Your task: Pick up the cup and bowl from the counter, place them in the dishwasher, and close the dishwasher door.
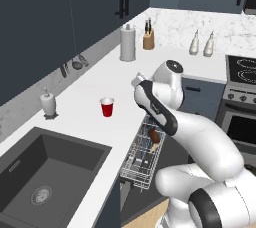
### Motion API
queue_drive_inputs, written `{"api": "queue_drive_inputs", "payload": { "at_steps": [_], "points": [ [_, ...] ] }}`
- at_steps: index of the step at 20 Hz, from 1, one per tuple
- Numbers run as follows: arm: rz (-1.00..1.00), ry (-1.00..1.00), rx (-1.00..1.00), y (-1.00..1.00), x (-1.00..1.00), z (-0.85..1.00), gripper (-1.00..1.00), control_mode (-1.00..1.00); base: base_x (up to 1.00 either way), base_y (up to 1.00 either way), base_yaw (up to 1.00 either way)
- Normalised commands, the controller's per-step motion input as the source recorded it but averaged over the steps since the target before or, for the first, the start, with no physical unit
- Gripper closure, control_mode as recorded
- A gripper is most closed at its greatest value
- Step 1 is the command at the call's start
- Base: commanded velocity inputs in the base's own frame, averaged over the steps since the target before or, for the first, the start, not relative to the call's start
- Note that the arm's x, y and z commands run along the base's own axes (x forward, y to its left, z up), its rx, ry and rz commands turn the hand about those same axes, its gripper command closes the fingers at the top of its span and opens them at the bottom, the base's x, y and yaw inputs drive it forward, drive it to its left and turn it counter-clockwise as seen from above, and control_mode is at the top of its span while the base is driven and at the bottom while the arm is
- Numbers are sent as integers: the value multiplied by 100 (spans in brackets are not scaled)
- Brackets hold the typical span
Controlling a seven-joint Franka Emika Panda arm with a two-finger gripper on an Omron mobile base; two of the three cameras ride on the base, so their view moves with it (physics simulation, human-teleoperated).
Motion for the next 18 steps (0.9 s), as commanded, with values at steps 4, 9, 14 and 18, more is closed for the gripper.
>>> {"api": "queue_drive_inputs", "payload": {
  "at_steps": [4,9,14,18],
  "points": [
    [12,-21,-4,19,16,-22,-100,-100,0,0,0],
    [11,-1,0,23,53,-36,-100,-100,0,0,0],
    [9,2,0,26,83,-10,-100,-100,0,0,0],
    [7,9,-4,29,74,0,-100,-100,0,0,0]
  ]
}}
